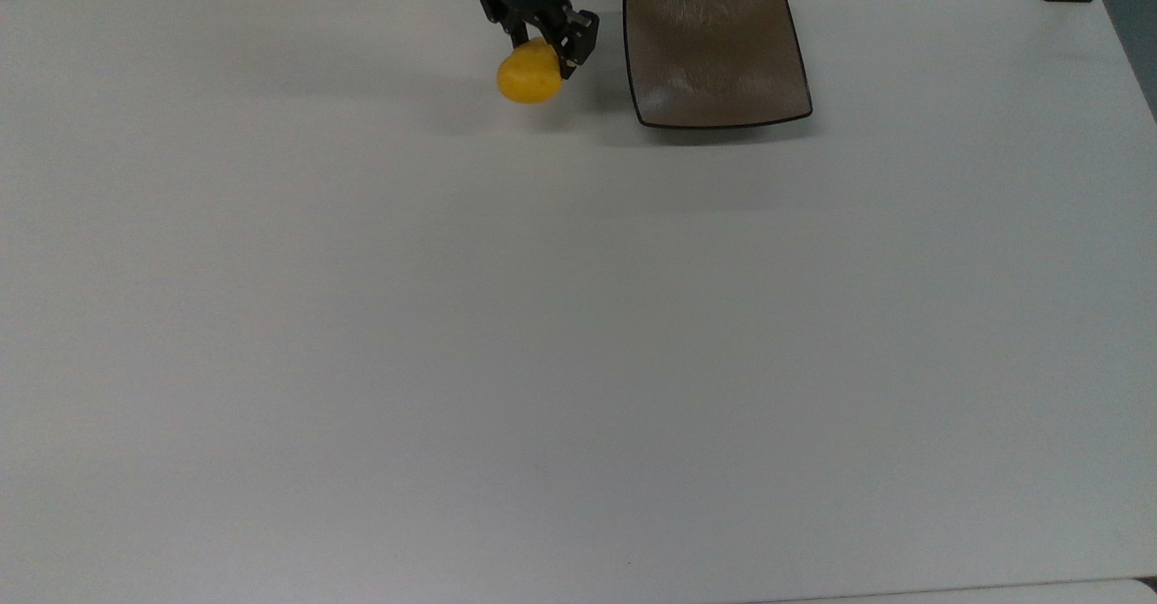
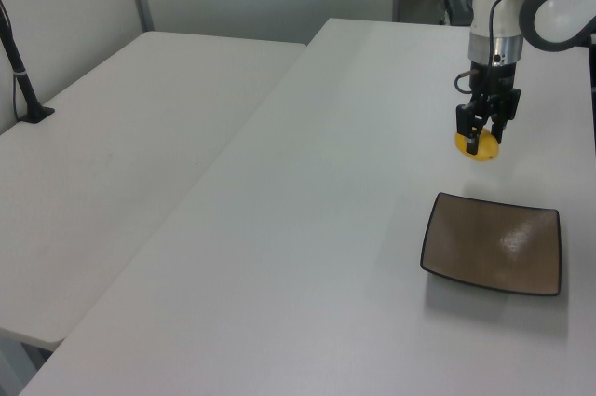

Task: Put potatoes on a ceramic plate
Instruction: 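Lift the potato and carry it over the brown plate, then lower the potato onto the plate and open the gripper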

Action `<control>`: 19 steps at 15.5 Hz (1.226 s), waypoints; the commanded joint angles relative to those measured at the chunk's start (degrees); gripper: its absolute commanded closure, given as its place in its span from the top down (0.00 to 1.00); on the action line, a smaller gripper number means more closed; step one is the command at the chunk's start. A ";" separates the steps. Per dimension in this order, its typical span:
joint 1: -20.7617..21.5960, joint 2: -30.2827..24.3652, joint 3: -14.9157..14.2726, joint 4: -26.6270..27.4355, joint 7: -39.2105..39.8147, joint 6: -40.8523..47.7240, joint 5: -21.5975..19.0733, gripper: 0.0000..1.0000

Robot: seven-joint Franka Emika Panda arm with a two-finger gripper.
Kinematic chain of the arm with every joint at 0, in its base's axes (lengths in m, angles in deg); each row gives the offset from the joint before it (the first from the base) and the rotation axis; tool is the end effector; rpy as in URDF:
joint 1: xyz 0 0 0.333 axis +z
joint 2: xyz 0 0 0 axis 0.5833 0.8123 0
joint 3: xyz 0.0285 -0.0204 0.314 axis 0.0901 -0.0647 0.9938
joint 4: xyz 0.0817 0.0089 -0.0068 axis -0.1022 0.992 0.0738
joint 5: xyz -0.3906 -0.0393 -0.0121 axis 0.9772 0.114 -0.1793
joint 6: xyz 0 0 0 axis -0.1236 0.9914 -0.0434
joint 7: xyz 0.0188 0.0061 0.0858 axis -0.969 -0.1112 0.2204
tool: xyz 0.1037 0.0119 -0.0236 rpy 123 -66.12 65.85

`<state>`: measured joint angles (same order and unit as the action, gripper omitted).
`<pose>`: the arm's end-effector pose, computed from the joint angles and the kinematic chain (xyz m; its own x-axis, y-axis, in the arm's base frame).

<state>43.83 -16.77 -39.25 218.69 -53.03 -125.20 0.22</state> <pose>0.4659 0.0928 0.4045 0.8798 -0.4704 -0.0684 -0.4743 -0.8784 -0.0593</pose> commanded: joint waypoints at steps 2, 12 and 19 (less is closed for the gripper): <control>6.16 -0.50 -0.20 -2.80 -0.21 1.86 -4.02 0.40; 9.08 0.20 5.95 -3.59 -0.30 1.95 -7.45 0.85; 8.64 0.12 6.04 -3.77 -0.21 2.30 -7.45 0.88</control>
<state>52.56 -16.65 -32.92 215.87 -53.18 -125.10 -6.21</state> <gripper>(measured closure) 0.123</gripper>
